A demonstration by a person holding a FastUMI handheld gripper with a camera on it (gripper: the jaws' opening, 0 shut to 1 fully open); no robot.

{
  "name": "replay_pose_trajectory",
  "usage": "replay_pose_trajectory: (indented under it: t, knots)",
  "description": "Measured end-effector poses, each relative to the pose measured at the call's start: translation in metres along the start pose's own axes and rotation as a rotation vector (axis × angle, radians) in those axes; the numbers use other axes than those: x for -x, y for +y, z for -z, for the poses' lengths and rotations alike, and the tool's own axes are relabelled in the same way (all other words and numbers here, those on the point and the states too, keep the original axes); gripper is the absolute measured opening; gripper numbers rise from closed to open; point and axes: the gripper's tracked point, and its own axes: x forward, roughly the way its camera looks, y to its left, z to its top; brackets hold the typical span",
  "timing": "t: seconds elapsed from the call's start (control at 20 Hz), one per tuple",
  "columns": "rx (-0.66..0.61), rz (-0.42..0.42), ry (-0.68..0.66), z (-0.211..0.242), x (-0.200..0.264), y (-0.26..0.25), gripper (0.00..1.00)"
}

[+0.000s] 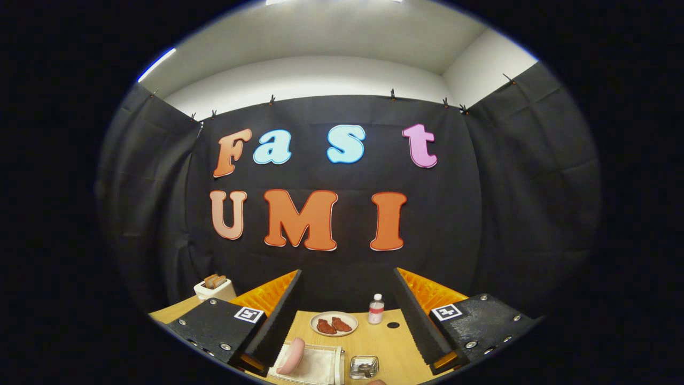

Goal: Take the plate from the dish rack, then take the spoon from the basket and place it into the plate.

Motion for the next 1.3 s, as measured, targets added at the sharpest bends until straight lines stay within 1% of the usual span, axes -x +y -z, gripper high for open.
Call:
replay_pose_trajectory:
  t: [0.15, 0.3, 0.55, 0.7, 1.0, 1.15, 1.3]
  knots:
    - [-0.011, -0.018, 0.105, 0.031, -0.009, 0.007, 0.98]
    - [0.015, -0.038, 0.207, 0.062, -0.014, 0.019, 0.98]
    - [0.067, -0.109, 0.346, 0.106, -0.022, 0.048, 0.98]
    - [0.064, -0.150, 0.449, 0.138, -0.026, 0.065, 0.98]
    - [0.056, -0.185, 0.714, 0.209, -0.026, 0.083, 0.98]
    - [0.039, -0.208, 0.827, 0.233, -0.029, 0.093, 0.97]
    - [0.008, -0.230, 0.911, 0.244, -0.037, 0.097, 0.96]
